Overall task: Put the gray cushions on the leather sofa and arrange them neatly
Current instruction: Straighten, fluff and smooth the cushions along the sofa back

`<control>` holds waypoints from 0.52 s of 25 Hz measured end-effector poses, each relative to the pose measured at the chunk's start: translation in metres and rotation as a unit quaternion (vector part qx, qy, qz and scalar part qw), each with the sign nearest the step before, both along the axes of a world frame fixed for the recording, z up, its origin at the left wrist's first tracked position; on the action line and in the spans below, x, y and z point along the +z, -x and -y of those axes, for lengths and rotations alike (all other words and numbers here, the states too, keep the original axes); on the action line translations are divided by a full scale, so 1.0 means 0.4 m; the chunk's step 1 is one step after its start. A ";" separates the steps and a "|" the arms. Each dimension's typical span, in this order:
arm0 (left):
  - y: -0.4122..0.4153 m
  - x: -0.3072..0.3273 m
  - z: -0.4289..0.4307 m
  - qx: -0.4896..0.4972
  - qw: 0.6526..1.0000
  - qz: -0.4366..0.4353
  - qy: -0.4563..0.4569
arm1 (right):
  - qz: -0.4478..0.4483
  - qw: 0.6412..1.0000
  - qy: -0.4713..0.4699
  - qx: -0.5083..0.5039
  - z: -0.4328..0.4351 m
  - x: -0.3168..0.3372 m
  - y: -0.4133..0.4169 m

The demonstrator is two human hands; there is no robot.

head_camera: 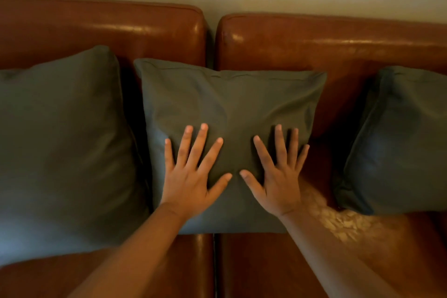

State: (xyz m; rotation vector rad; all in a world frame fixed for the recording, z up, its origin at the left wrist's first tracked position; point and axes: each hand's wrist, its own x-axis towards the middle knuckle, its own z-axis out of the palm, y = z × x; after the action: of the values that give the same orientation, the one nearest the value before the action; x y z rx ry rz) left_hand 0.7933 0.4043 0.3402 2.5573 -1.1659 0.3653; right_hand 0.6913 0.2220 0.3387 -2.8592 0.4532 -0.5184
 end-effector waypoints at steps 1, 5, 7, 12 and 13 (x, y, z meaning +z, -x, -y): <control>-0.015 -0.004 0.014 0.011 1.000 0.002 -0.010 | -0.009 1.000 0.005 0.000 0.017 -0.010 -0.016; -0.050 -0.045 0.047 0.042 0.999 0.020 -0.015 | -0.012 1.000 0.016 0.014 0.062 -0.044 -0.072; -0.057 -0.080 0.067 0.055 0.998 0.034 -0.010 | -0.010 1.000 0.017 0.019 0.083 -0.071 -0.087; -0.089 -0.141 0.090 0.075 0.995 0.044 -0.037 | -0.012 1.000 0.021 0.007 0.093 -0.124 -0.113; -0.091 -0.143 0.089 0.076 0.995 0.038 -0.042 | -0.020 1.000 0.022 0.003 0.090 -0.128 -0.116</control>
State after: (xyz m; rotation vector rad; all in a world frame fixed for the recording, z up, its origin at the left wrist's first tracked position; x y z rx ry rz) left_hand 0.8298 0.3687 0.2829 2.7361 -1.0342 0.4631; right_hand 0.7379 0.1860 0.2875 -2.9165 0.4463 -0.4775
